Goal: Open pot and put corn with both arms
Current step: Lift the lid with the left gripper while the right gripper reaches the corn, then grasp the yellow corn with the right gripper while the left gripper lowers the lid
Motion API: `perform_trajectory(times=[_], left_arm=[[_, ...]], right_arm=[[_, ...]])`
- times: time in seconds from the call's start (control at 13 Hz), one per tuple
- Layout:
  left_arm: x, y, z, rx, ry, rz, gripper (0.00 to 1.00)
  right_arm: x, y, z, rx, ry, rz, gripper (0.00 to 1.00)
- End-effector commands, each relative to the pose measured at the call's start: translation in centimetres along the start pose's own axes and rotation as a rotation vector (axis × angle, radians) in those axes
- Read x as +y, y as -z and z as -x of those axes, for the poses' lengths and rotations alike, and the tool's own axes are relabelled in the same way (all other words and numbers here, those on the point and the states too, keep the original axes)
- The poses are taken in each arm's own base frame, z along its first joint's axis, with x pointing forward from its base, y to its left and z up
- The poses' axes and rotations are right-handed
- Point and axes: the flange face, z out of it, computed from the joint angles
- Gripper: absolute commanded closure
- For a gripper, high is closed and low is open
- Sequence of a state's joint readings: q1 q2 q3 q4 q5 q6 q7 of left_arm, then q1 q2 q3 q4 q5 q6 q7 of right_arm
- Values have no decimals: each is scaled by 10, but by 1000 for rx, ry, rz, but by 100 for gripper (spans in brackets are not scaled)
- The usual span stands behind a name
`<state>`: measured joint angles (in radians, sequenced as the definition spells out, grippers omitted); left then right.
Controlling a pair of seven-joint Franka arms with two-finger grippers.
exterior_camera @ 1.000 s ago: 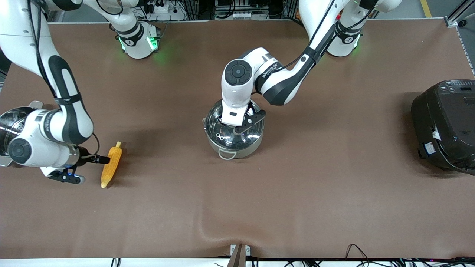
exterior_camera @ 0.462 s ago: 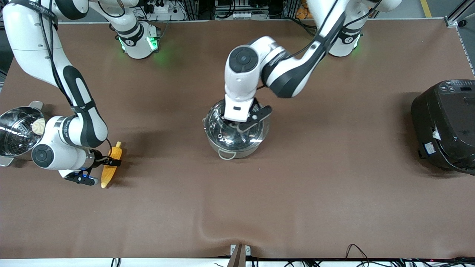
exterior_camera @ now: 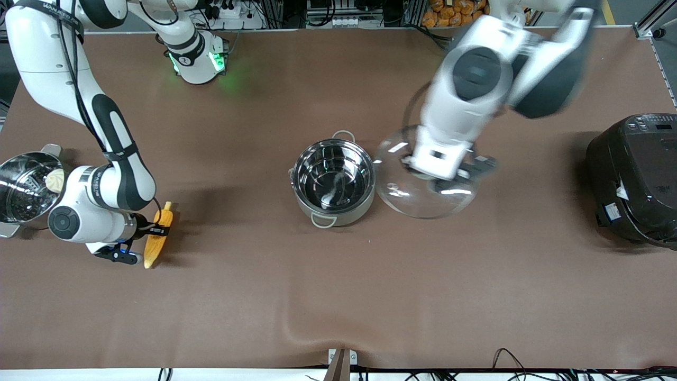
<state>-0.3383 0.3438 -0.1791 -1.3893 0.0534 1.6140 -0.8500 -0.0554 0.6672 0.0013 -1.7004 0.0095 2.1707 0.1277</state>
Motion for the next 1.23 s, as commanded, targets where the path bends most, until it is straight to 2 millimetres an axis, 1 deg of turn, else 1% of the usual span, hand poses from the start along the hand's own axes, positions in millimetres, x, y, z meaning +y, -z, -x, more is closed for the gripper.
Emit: perform_trajectory(times=[0.0,0.15,0.31,0.38,0.46,0.54,0.62,0.69,0.77,0.85,0.92,1.0,1.08,1.15], left_arm=[[-60,-29,-30,-62,-74,-23,100],[-85,-64,-49,-63,-62,-16,100],[-112,-111,-64,-36,-63,0,100],[-119,-135,-66,-34,-84,6,100],[-122,-155,-66,-36,-98,10,100],[-131,-178,-67,-41,-93,10,100],[-135,-199,-62,-34,-102,17,100],[-145,-219,-62,-20,-118,29,100],[-162,-234,-68,-9,-119,43,100],[-166,-244,-68,-14,-132,45,100],[-166,-251,-67,-24,-134,42,100],[-166,-257,-68,-32,-133,40,100],[-165,-268,-68,-31,-134,46,100],[-165,-278,-69,-25,-133,54,100]], right_arm=[[-34,42,15,3,84,20,100],[-55,87,28,30,177,22,100],[-79,141,41,43,279,17,100],[-102,166,51,53,326,11,100],[-118,186,59,58,355,8,100],[-133,197,68,47,396,0,100],[-145,207,77,53,479,-9,100],[-155,215,81,64,534,-16,100],[-166,220,87,68,552,-43,100],[-177,221,92,63,567,-71,100],[-186,221,97,55,585,-75,100],[-202,220,106,44,616,-81,100],[-220,220,118,32,644,-87,100],[-241,221,129,36,681,-96,100]])
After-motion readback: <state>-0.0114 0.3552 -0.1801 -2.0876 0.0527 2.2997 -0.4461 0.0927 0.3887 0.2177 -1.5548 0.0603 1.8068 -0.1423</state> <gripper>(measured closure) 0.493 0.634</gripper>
